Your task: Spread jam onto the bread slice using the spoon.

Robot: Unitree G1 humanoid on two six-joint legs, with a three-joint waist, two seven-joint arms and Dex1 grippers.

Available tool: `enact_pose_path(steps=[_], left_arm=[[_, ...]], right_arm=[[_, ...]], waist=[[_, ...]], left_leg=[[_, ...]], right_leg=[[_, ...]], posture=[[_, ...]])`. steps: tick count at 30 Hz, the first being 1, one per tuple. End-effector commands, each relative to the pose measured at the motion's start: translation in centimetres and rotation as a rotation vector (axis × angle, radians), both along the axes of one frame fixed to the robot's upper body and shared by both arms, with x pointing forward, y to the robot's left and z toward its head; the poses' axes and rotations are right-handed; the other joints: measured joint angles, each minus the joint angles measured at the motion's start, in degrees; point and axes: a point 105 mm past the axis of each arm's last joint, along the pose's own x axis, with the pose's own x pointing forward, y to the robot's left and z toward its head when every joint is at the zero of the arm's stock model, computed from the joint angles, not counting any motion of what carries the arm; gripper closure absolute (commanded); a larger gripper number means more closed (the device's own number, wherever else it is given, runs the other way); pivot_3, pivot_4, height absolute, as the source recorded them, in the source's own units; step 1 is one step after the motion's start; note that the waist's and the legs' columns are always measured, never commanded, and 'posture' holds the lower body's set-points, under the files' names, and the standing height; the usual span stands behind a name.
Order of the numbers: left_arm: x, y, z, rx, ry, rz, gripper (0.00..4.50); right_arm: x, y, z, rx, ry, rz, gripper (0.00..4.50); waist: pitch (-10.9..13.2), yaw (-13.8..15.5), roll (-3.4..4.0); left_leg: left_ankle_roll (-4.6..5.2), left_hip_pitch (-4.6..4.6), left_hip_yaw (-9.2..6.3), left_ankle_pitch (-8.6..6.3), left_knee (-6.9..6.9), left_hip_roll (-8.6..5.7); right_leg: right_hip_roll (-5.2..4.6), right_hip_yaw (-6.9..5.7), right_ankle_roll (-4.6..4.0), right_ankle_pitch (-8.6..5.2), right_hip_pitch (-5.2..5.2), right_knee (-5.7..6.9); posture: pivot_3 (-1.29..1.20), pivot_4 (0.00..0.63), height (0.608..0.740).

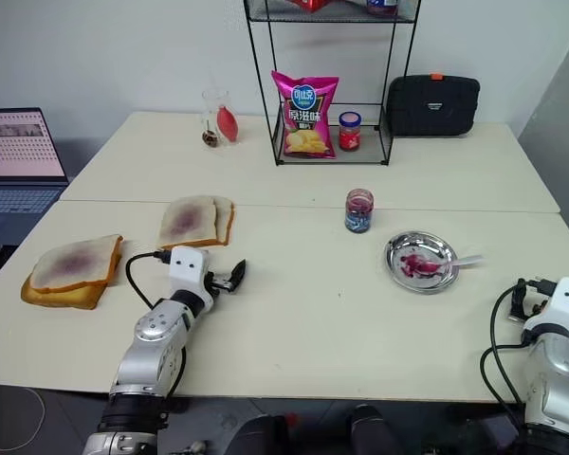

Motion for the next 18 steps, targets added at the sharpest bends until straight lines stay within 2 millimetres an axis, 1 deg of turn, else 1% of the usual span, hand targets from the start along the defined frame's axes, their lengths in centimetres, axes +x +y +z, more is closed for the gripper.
enact_pose_path(steps=[1, 3, 5, 6, 7, 8, 9, 11, 13, 15, 17, 18], left_arm=[[-0.8, -0.3, -1.4, -0.008, 0.070, -0.031, 0.00], [-1.2, -0.5, -1.1, -0.035, 0.067, -0.045, 0.00], [-2.1, -0.8, -0.9, -0.067, 0.075, -0.076, 0.00], [-2.6, -1.0, -0.6, -0.092, 0.076, -0.105, 0.00], [-3.2, -1.1, 0.1, -0.125, 0.070, -0.125, 0.00], [-3.3, -0.4, 1.3, -0.164, 0.043, -0.100, 0.00], [-3.6, 0.6, 2.6, -0.200, 0.019, -0.053, 0.00], [-4.1, 2.1, 4.1, -0.241, -0.007, 0.023, 0.00], [-4.4, 3.4, 4.9, -0.309, -0.016, 0.109, 0.00], [-4.5, 5.3, 5.0, -0.439, -0.018, 0.248, 0.00], [-4.4, 6.2, 4.4, -0.545, 0.001, 0.342, 0.00], [-4.2, 6.4, 4.1, -0.591, 0.011, 0.367, 0.00]], right_arm=[[0.1, 0.7, 1.5, -0.024, -0.057, -0.004, 0.01], [0.2, 1.0, 2.2, -0.044, -0.074, 0.013, 0.01], [0.3, 0.9, 3.6, -0.075, -0.103, 0.030, 0.01], [0.5, 1.0, 4.6, -0.087, -0.123, 0.045, 0.01], [0.8, 1.2, 6.1, -0.105, -0.151, 0.081, 0.01], [1.9, 2.5, 8.6, -0.145, -0.196, 0.185, 0.01], [3.1, 4.3, 11.4, -0.157, -0.247, 0.318, 0.01], [4.3, 7.6, 14.5, -0.159, -0.285, 0.520, 0.01], [4.8, 11.0, 15.6, -0.132, -0.262, 0.722, 0.01], [4.7, 15.5, 16.3, -0.120, -0.217, 0.982, 0.01], [4.2, 18.8, 16.1, -0.114, -0.161, 1.179, 0.01], [4.0, 20.1, 15.9, -0.114, -0.136, 1.252, 0.01]], waist=[[0.0, 0.0, 0.00], [0.0, -0.1, 0.00], [0.0, -0.2, 0.00], [0.0, -0.2, 0.00], [0.0, -0.2, -0.03], [0.0, -0.2, -0.01], [0.1, -0.4, 0.05], [0.3, -0.9, 0.00], [0.4, -1.0, -0.47], [0.2, -0.7, -0.93], [0.3, -0.5, -1.12], [0.3, -0.2, -1.18]], left_leg=[[0.00, 0.00, 0.00, 0.00, 0.00, 0.00], [0.00, 0.00, 0.01, 0.00, 0.00, 0.00], [0.00, -0.01, 0.02, 0.00, 0.00, 0.01], [0.00, -0.02, 0.05, 0.00, 0.00, 0.02], [-0.01, -0.03, 0.06, -0.01, 0.00, 0.02], [-0.01, -0.03, 0.05, -0.01, 0.00, 0.03], [-0.01, -0.07, 0.07, -0.01, -0.01, 0.04], [0.00, -0.05, 0.09, 0.00, 0.00, 0.08], [0.02, 0.00, 0.01, 0.02, 0.02, 0.13], [0.02, 0.06, -0.34, 0.02, 0.02, 0.33], [0.02, 0.06, -0.54, 0.01, 0.01, 0.43], [0.02, 0.03, -0.55, 0.01, 0.01, 0.43]], right_leg=[[0.00, 0.00, 0.00, 0.00, 0.00, 0.00], [0.00, 0.01, 0.00, 0.00, 0.00, 0.00], [0.00, 0.02, 0.00, 0.00, -0.01, 0.00], [-0.02, 0.05, 0.00, 0.00, -0.01, -0.01], [-0.02, 0.05, 0.01, -0.01, -0.02, -0.01], [-0.02, 0.03, 0.02, -0.01, -0.02, -0.01], [-0.02, 0.05, 0.01, -0.01, -0.06, -0.01], [-0.03, 0.25, 0.09, 0.05, -0.19, 0.09], [0.18, 0.18, 0.02, 0.14, -0.20, 0.17], [0.48, -0.06, -0.14, 0.14, -0.06, 0.15], [0.57, -0.30, -0.36, 0.06, 0.01, 0.16], [0.57, -0.32, -0.36, 0.06, 0.00, 0.16]], posture=[[0.00, 0.150, 0.740], [0.00, 0.150, 0.740], [0.00, 0.150, 0.740], [0.00, 0.150, 0.740], [0.00, 0.150, 0.740], [0.00, 0.150, 0.740], [0.00, 0.150, 0.740], [0.00, 0.150, 0.740], [0.00, 0.150, 0.740], [0.00, 0.150, 0.740], [0.00, 0.150, 0.740], [0.00, 0.150, 0.740]])
